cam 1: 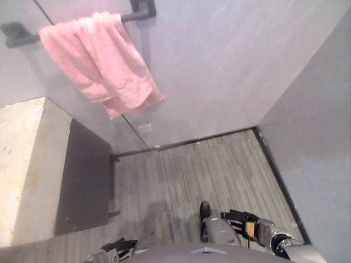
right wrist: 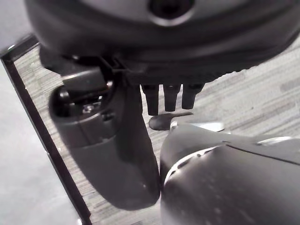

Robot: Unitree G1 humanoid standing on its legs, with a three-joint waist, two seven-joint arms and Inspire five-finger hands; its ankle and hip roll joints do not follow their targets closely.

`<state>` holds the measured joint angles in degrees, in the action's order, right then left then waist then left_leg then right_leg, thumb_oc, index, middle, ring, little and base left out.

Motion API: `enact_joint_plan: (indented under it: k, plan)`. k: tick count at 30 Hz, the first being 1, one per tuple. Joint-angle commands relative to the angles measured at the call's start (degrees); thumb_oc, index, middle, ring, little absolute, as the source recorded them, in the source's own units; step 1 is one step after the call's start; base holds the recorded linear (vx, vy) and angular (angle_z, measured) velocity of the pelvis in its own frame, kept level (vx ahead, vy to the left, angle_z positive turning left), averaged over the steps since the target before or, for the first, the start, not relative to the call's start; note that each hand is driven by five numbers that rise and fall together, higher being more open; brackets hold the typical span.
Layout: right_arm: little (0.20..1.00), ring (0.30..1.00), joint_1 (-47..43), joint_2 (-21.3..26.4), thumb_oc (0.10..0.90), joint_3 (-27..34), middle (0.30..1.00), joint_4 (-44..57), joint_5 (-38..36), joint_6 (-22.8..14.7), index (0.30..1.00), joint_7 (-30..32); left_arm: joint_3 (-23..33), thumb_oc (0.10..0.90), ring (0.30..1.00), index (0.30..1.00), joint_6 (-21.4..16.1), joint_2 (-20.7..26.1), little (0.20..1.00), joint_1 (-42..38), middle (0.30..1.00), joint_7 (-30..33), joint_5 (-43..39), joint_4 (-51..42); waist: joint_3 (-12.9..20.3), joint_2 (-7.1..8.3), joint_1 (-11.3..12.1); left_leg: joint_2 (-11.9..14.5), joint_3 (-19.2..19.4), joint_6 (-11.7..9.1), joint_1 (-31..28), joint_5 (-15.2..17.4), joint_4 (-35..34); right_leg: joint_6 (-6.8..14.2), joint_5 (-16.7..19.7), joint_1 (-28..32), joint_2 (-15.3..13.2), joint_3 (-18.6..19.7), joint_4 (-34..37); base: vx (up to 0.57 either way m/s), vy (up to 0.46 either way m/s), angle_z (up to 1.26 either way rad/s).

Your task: Organize the bathroom.

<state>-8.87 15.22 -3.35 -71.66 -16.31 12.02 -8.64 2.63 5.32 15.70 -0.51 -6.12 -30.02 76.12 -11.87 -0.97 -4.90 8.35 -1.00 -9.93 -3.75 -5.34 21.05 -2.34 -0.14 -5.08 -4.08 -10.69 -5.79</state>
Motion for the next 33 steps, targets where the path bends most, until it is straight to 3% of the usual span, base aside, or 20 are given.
enact_joint_plan:
  k: [1, 2, 5, 7, 10, 12, 17, 24, 27, 29, 33]
  plan:
    - [0.900, 0.900, 7.8, 4.0, 0.800, -4.9, 0.900, -4.6, 3.1, 4.1, 0.900, 0.6, -3.7, 0.800, 0.900, 0.900, -1.2, 6.3, 0.900, -4.7, 0.900, 5.7, 3.5, -11.6, -1.5, 0.04, -0.8, 2.0, 9.6, 5.3, 7.2, -1.5, 5.7, 3.2, 1.4, 1.2, -2.8, 2.6, 3.3, 0.16, -0.114, 0.47]
    - [0.900, 0.900, 7.5, 4.6, 0.800, -4.7, 0.900, -4.2, 1.4, 4.1, 0.900, 1.0, -4.0, 0.800, 0.900, 0.900, 0.1, 8.3, 0.900, -5.7, 0.900, 5.9, 3.3, -14.6, -1.9, -0.11, -0.2, 0.4, 9.9, 6.3, 8.4, -0.2, 3.7, 3.8, 0.7, 2.3, -2.8, 2.5, 3.2, 0.18, -0.051, 0.62]
    - [0.900, 0.900, 6.3, 6.0, 0.800, -3.9, 0.900, -3.4, -1.8, 4.4, 0.900, 1.3, -3.3, 0.800, 0.900, 0.900, 1.5, 12.3, 0.900, -6.1, 0.900, 6.3, 3.0, -21.8, -3.0, -1.36, 2.1, -3.4, 8.8, 7.2, 11.2, -0.7, -5.8, 4.5, -0.6, 5.1, -1.2, 3.5, 3.6, 0.18, -0.029, 0.34]
    - [0.900, 0.900, 6.0, 6.3, 0.800, -3.9, 0.900, -2.4, -4.1, 4.8, 0.900, 1.2, -1.7, 0.800, 0.900, 0.900, 2.5, 14.4, 0.900, -4.6, 0.900, 7.3, 2.4, -27.8, -3.5, -1.53, 4.3, -5.1, 5.0, 7.2, 12.8, -1.7, -10.3, 4.8, -0.9, 6.6, -0.1, 4.7, 4.4, 0.15, -0.078, -0.27]
    - [0.900, 0.900, 6.9, 5.9, 0.800, -3.8, 0.900, -1.5, -7.2, 3.8, 0.900, 2.1, 0.4, 0.800, 0.900, 0.900, 4.5, 15.7, 0.900, -3.1, 0.900, 12.8, -1.1, -32.0, -2.6, -1.32, 4.9, -6.2, 4.2, 7.6, 9.3, 1.1, -14.7, 5.2, -0.6, 7.0, -0.3, 3.7, 5.2, 0.11, -0.041, -0.65]
    - [0.900, 0.900, 7.9, 5.5, 0.800, -3.1, 0.900, -1.5, -7.9, 2.4, 0.900, 2.9, 1.8, 0.800, 0.900, 0.900, 4.9, 15.4, 0.900, -2.9, 0.900, 15.1, -1.6, -31.9, -2.0, -1.40, 4.9, -6.7, 3.3, 7.3, 8.1, 1.2, -15.9, 5.2, -0.2, 7.5, -0.1, 3.1, 6.2, 0.10, -0.013, -0.45]
    - [0.900, 0.900, 8.8, 6.3, 0.800, -3.2, 0.900, 1.5, -10.2, -4.0, 0.900, 4.5, 2.1, 0.800, 0.900, 0.900, 5.6, 16.0, 0.900, -3.3, 0.900, 14.6, 2.2, -31.5, -1.3, -1.40, 4.5, -6.6, 3.2, 7.0, 6.3, 2.5, -18.7, 5.3, -0.1, 7.7, 0.0, 2.4, 6.7, 0.08, -0.037, 0.26]
    - [0.900, 0.900, 9.2, 13.6, 0.800, -3.2, 0.900, 31.2, -11.2, -5.0, 0.900, 8.5, 4.9, 0.800, 0.900, 0.900, 6.9, 23.1, 0.900, -2.4, 0.900, 17.5, 5.5, -42.2, -2.3, 0.04, 3.7, -6.0, 3.5, 7.0, 7.2, 2.4, -18.4, 5.2, -0.1, 6.8, 0.3, 2.4, 6.4, -0.01, -0.057, 0.14]
    - [0.900, 0.900, 8.9, 16.5, 0.800, -2.2, 0.900, 38.9, -10.1, -4.7, 0.900, 8.1, 5.5, 0.800, 0.900, 0.900, 6.2, 24.3, 0.900, -2.1, 0.900, 17.0, 8.5, -45.9, -2.5, 0.56, 3.7, -6.0, 3.6, 6.9, 7.5, 2.5, -18.2, 5.2, -0.1, 6.8, 0.4, 2.2, 6.6, -0.01, -0.048, 0.02]
    - [0.900, 0.900, 6.8, 21.6, 0.800, 0.3, 0.900, 49.7, -8.1, -4.5, 0.900, 4.7, 5.3, 0.800, 0.900, 0.900, 5.0, 27.0, 0.900, -2.4, 0.900, 13.5, 12.8, -53.2, -2.6, 1.15, 3.8, -5.8, 3.9, 6.9, 7.7, 2.6, -18.1, 5.2, -0.2, 6.9, 0.5, 2.1, 6.6, 0.02, -0.066, 0.00]
    - [0.900, 0.900, 1.4, 27.1, 0.800, 1.5, 0.900, 56.0, -7.8, -3.9, 0.900, 2.8, 3.6, 0.800, 0.900, 0.900, 5.5, 31.7, 0.900, -6.3, 0.900, 9.0, 16.4, -58.8, -2.9, 1.15, 4.1, -5.6, 4.2, 6.6, 8.5, 2.3, -18.3, 5.3, -0.3, 5.9, 0.7, 2.3, 6.1, -0.03, -0.033, 0.14]
